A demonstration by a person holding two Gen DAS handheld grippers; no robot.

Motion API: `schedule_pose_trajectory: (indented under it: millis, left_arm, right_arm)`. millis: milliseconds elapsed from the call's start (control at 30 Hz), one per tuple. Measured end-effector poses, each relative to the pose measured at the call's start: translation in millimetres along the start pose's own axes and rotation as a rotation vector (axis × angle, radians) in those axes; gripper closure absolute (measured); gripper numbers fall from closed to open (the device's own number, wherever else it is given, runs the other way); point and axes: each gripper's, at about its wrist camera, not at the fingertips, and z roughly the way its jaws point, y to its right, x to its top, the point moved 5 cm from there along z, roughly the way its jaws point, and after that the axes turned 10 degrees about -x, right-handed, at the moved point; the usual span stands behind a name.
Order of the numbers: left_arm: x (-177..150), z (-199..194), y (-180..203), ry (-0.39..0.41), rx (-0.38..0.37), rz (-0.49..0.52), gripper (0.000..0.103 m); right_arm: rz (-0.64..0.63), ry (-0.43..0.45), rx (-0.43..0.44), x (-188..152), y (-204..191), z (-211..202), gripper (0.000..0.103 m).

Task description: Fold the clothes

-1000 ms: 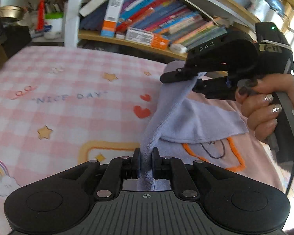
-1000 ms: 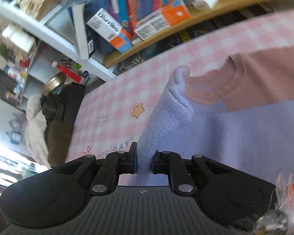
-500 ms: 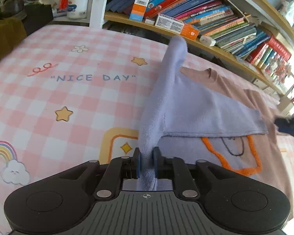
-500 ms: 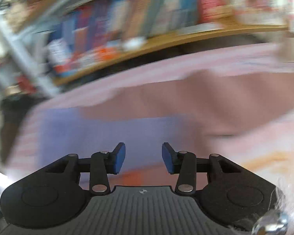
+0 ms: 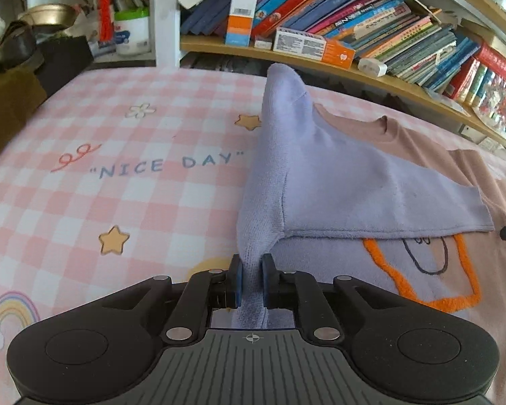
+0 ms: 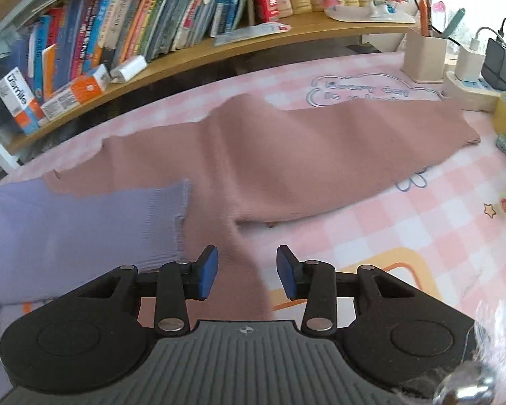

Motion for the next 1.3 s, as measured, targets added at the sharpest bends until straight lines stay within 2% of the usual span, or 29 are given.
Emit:
schedule_pose_trajectory:
  millis: [33, 67, 100, 133, 167, 300, 400, 533, 667, 733, 867, 1033, 1133, 1300]
  left_arm:
    - [0.6, 1.0, 0.9, 0.001, 0.003, 0.005, 0.093]
    - [0.7, 1.6, 1.2, 0.002, 0.005, 0.005, 0.093]
    - [0.5, 2.1, 1.6, 0.003, 0.006, 0.003, 0.094]
    - [0.4, 2.8, 3.5, 0.003, 0.007, 0.004, 0.094]
    - [0.5, 3.5, 7.2, 0.002, 0.006, 0.009, 0.094]
    - [-1.2, 9.7, 38.2, -0.012, -0.064, 0.062, 0.095]
    - [-3.8, 14.1, 57.0, -0.004, -0.071, 0.108, 0.095]
    - [-2.7, 15.2, 30.4, 0.008, -0.018, 0.037, 0.095]
    - [-1.0, 7.8, 1.1, 0.030, 0.087, -0.003, 0.095]
    - [-2.0, 3.2, -9.5, 0.032, 0.107, -0.020, 0.095]
    - [-6.9, -0.4, -5.3, 0.024, 0.098, -0.003, 0.095]
    - [-12.8, 2.5, 16.2, 0.019, 0.045, 0.013, 0.095]
    - [-15.0, 4.4, 26.4, 0.016, 0.024, 0.023, 0.095]
    - [-9.9, 5.3, 15.5, 0.020, 0.030, -0.002, 0.094]
  right_arm:
    - [-0.004, 0.006, 0.019, -1.4, 0.8, -0.5, 0.073]
    - [-0.010, -0.003, 0.051, -3.0, -0.1, -0.6, 0.082]
    - [-0.020, -0.006, 0.070, -4.1, -0.9, -0.3, 0.085]
    - [-0.048, 0.000, 0.071, -4.4, -1.3, -1.0, 0.094]
    - [-0.078, 0.007, 0.069, -4.6, -1.6, -1.7, 0.099]
    - [-0.027, 0.046, -0.065, 1.5, 24.2, -3.5, 0.100]
    - [0.012, 0.042, -0.099, -3.4, 35.7, -10.3, 0.099]
    - [-0.038, 0.008, -0.010, -16.4, 10.2, -17.2, 0.100]
    - [-0.104, -0.039, 0.111, -32.8, -28.6, -25.8, 0.099]
    - [-0.137, -0.039, 0.136, -38.7, -39.6, -29.6, 0.100]
    - [-0.103, 0.009, 0.053, -25.3, -23.3, -23.3, 0.100]
    - [-0.055, 0.042, -0.048, -8.6, 2.9, -13.9, 0.100]
    - [-0.051, 0.043, -0.048, -7.5, 8.7, -12.6, 0.100]
    - [-0.070, 0.053, -0.018, -8.2, 2.2, -10.9, 0.099]
